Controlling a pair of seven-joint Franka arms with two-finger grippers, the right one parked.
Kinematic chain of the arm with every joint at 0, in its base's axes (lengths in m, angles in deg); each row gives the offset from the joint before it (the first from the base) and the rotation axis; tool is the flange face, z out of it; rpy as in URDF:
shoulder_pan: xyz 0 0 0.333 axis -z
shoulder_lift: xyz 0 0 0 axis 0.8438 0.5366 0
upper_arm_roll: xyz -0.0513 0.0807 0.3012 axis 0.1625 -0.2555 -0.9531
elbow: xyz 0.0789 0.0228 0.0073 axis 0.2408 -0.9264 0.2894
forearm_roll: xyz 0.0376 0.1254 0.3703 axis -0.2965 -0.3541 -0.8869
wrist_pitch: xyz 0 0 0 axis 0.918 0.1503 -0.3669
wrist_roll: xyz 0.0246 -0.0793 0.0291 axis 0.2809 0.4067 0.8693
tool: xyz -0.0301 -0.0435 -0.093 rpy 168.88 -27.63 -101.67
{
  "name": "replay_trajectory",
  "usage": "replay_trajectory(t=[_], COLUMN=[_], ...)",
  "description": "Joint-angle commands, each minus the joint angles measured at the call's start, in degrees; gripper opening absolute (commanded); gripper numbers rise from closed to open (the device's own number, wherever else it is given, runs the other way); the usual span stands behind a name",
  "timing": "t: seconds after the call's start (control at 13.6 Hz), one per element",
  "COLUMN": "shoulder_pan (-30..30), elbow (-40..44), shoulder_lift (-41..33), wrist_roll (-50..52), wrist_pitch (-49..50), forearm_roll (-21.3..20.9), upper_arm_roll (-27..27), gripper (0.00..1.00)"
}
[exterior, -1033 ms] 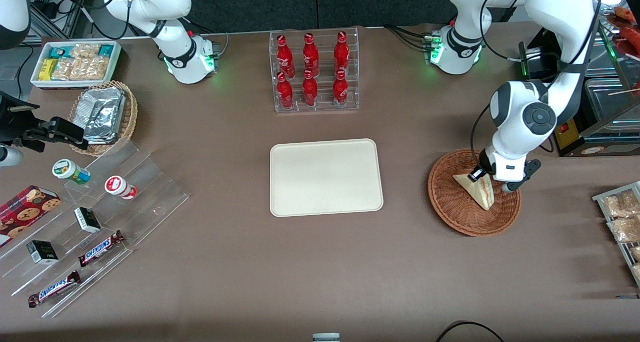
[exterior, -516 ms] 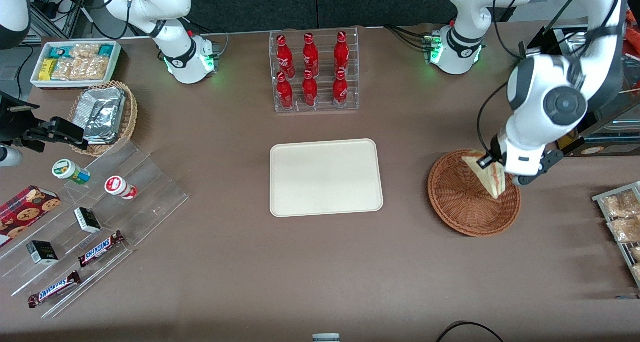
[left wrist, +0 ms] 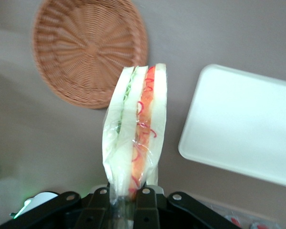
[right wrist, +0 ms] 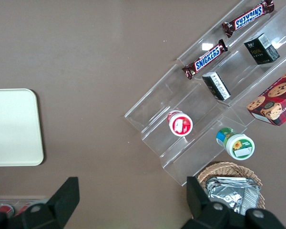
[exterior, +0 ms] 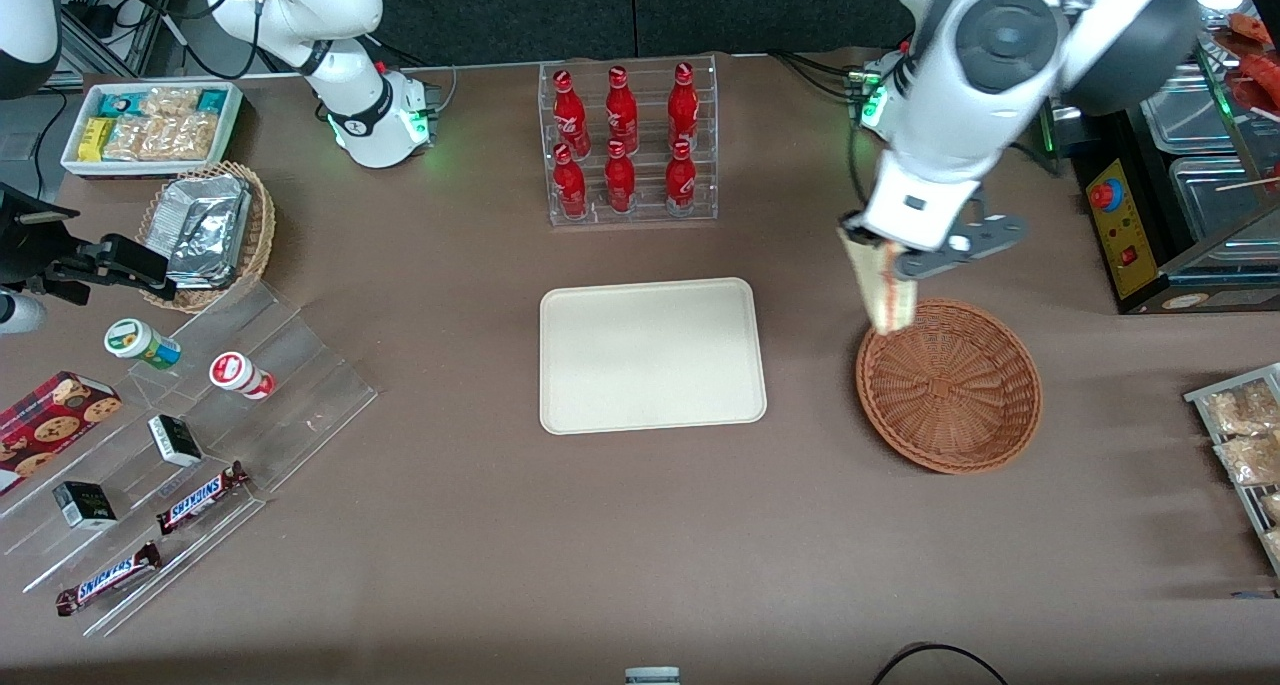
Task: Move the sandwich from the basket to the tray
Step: 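Carry the held sandwich with the left gripper over the cream tray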
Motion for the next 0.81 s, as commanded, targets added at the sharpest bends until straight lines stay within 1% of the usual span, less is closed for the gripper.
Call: replay_trajectory(t=[0.0,0.07,0.3,0.37,0.59,0.66,0.74], shoulder_pan=[0.01,1.06,5.45,6.77,12.30,13.36,14.07], elbow=[6.66,8.42,11.16,11.16,11.60,11.69,12.38], shoulder_lift=[7.68,10.05,14.80,16.30,21.65,23.06,23.86], wrist_roll=[2.16,4.52,7.79,9.02,14.73,15.26,15.79], wrist_pitch=[1.21,1.04,-2.29,-4.82,-8.88,-9.94,-10.56], forearm_roll=[0.26,-0.18,-0.44,-1.49,-7.28,-8.26,-8.35], upper_arm_roll=[5.89,7.57,8.11,8.11,8.02,8.02,8.02], gripper=[0.00,0.00,0.00,0.00,0.00,0.00,0.00])
